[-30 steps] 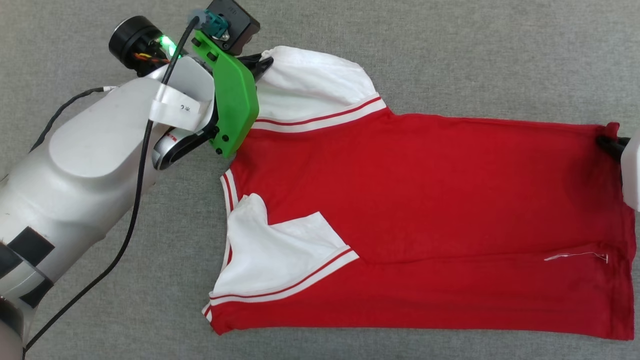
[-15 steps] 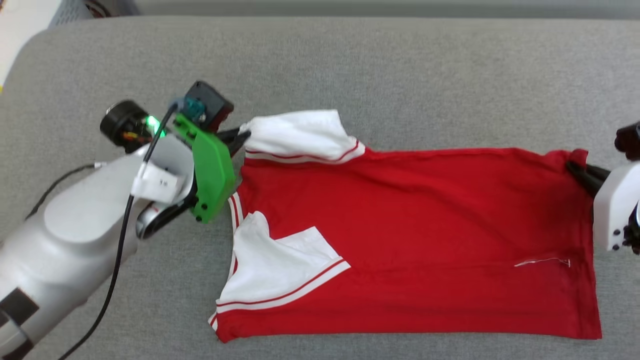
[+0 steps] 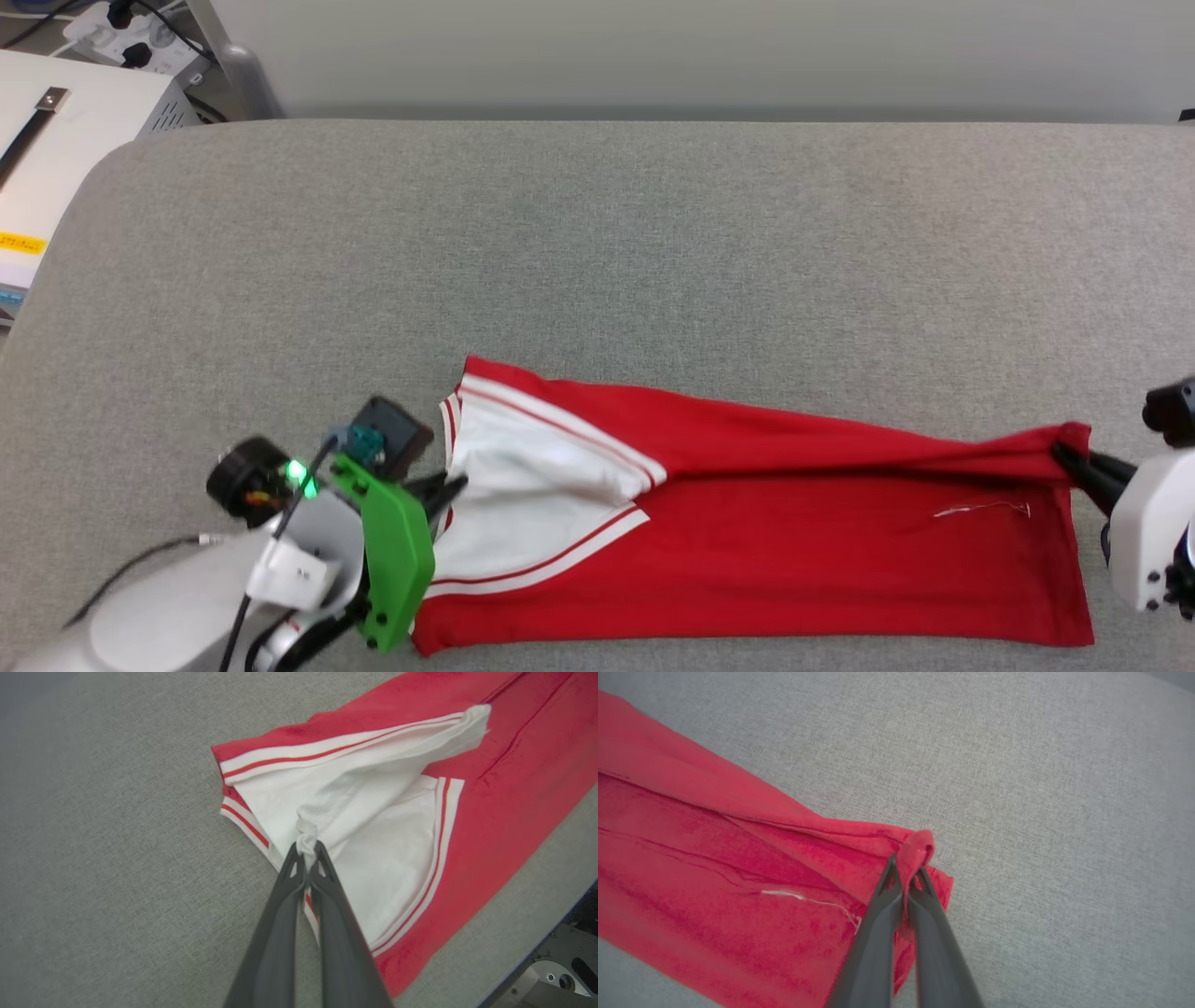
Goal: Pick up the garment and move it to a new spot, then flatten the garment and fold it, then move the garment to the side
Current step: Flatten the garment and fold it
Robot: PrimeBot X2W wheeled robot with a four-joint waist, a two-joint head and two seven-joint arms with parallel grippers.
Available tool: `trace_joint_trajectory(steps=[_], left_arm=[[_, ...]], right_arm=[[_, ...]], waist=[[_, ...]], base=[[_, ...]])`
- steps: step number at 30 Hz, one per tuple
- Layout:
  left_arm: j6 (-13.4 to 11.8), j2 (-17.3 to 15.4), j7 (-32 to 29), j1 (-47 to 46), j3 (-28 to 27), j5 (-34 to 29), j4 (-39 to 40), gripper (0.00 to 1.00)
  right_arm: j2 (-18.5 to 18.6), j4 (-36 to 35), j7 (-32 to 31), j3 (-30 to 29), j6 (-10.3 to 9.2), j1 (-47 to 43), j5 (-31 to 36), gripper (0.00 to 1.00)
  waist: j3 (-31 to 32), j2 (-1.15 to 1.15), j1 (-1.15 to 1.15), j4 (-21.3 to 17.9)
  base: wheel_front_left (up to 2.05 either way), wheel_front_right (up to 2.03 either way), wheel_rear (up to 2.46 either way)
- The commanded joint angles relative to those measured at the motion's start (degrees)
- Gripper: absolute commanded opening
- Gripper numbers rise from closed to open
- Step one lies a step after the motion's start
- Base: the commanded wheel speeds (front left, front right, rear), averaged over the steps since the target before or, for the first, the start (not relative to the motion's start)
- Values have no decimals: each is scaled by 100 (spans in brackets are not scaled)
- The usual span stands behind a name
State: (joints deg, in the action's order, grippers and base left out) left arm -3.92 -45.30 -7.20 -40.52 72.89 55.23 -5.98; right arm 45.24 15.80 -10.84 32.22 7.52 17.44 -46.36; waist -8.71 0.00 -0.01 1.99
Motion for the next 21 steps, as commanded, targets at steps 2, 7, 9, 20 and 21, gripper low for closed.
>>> trace_joint_trajectory(steps=[2,7,9,20,21], left_arm=[[-94,-85,-53,324,9,30,96,0],[-212,-89,-42,700,20,29,197,0],[-237,-78,-38,818,23,51,227,0],[-706,67,618,1135,-158,-84,93,100],[-789,62,743,1162,-213,-100,110,100]], right_arm=[[-22,-62,33,-75,-3,-274,-55,0],[-91,-98,35,-224,-3,-696,-82,0],[-155,-91,27,-246,-3,-840,-91,0],[-439,-84,229,-534,-3,-1110,-274,100],[-404,-177,243,-566,-3,-1119,-322,100]], waist=[[-21,0,1,-3],[-126,0,1,5],[-161,0,1,8],[-58,0,1,-33],[-26,0,1,-37]], base=[[0,0,0],[0,0,0],[0,0,0],[0,0,0],[0,0,0]])
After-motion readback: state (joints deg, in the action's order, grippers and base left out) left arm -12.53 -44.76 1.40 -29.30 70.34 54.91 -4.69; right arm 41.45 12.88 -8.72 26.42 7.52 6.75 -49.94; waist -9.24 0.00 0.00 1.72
